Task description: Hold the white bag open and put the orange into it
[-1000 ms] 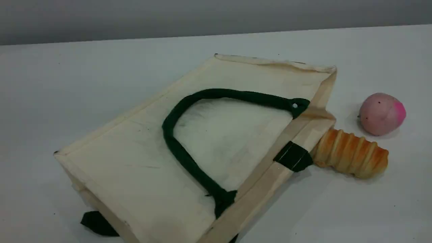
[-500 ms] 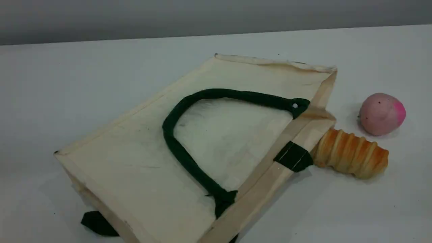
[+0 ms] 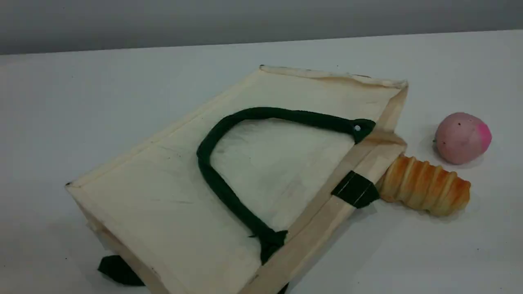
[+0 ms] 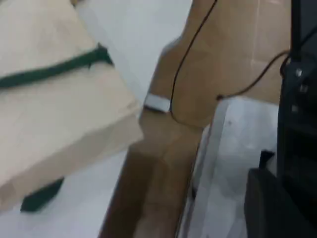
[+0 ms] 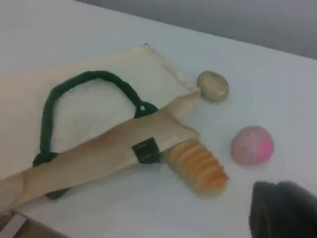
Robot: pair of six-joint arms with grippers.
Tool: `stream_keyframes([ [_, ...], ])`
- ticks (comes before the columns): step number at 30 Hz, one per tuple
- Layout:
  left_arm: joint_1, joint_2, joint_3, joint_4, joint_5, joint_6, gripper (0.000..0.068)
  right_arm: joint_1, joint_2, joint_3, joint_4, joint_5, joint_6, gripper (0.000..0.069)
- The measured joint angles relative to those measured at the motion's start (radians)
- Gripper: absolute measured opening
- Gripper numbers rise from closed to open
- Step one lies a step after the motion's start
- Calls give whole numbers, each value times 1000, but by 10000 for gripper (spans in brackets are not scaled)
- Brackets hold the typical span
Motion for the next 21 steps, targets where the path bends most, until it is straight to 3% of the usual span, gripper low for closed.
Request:
stream_keyframes([
  [21, 0, 2, 44, -38, -38, 33, 92, 0, 0, 0, 0, 0, 0, 58],
])
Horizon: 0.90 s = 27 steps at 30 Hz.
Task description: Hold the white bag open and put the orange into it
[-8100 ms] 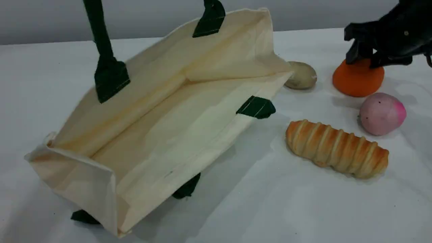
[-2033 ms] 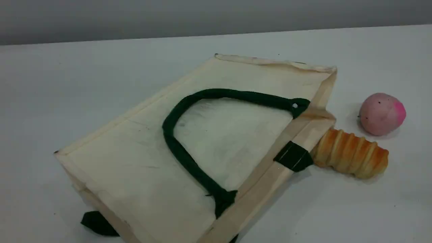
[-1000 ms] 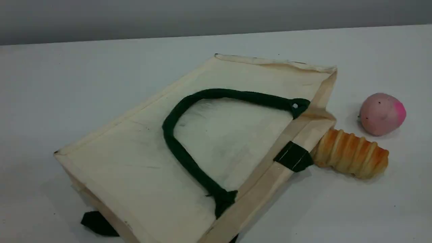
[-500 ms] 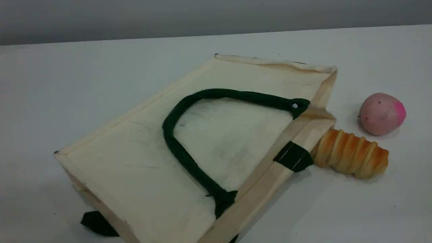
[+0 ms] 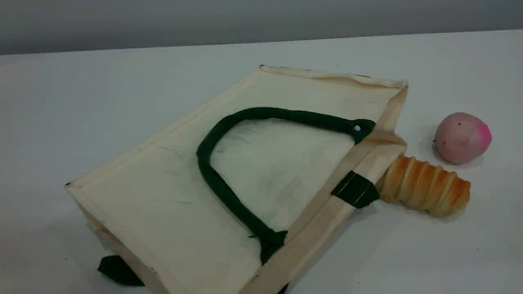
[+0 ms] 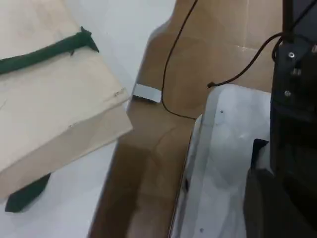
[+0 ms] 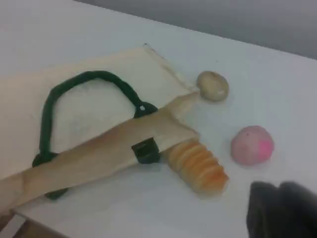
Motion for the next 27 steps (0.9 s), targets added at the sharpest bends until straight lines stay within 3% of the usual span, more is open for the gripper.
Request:
stream_keyframes([
  [7, 7, 0, 0, 0, 0, -1, 98, -1, 0, 0, 0, 0, 0, 59],
  [9, 40, 0, -1, 0, 0, -1, 98, -21, 0, 0, 0, 0, 0, 59],
  [12, 136, 0, -1, 0, 0, -1, 101, -73, 0, 0, 0, 0, 0, 63],
  [19, 487, 0, -1, 0, 1, -1, 110, -226, 0, 0, 0, 0, 0, 72],
  [27, 943, 0, -1, 0, 1, 0, 115, -232, 0, 0, 0, 0, 0, 81],
])
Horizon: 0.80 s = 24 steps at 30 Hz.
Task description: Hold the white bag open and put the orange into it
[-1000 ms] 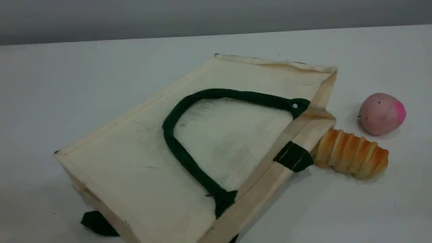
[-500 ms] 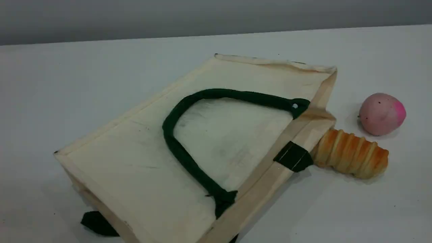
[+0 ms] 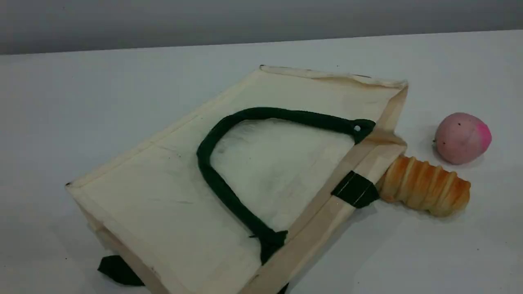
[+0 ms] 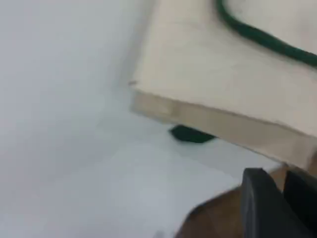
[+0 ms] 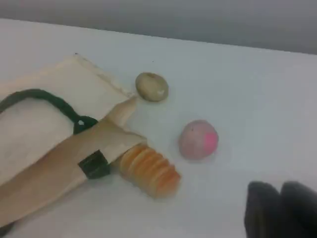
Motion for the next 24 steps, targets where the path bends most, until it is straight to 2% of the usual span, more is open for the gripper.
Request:
stream_keyframes([
  [5, 252, -46, 0, 2, 0, -2, 123, 0, 0, 0, 0, 0, 0, 88],
  [9, 379, -130, 0, 5, 1, -1, 128, 0, 0, 0, 0, 0, 0, 91],
  [14, 424, -213, 0, 8, 2, -1, 132, -18, 0, 0, 0, 0, 0, 94],
  [24, 424, -271, 0, 9, 2, -1, 142, -117, 0, 0, 0, 0, 0, 105],
])
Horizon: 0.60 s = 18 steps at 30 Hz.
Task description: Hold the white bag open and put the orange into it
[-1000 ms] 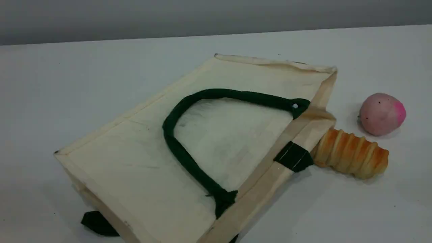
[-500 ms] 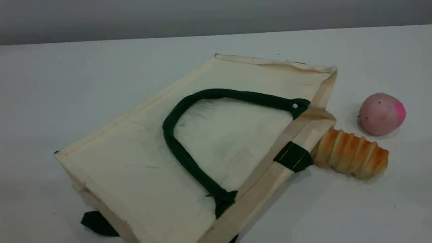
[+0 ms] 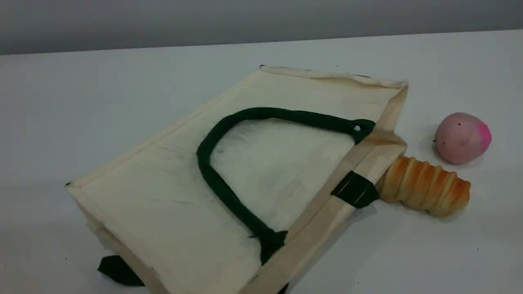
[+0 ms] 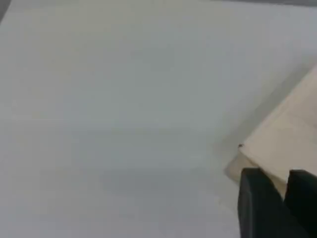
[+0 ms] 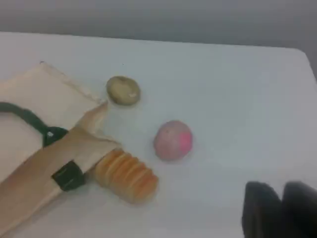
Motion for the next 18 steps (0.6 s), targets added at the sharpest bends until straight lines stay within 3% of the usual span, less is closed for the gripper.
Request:
stream_keyframes([
  [18, -1, -24, 0, -1, -1, 1, 150, -10, 0, 0, 0, 0, 0, 129],
])
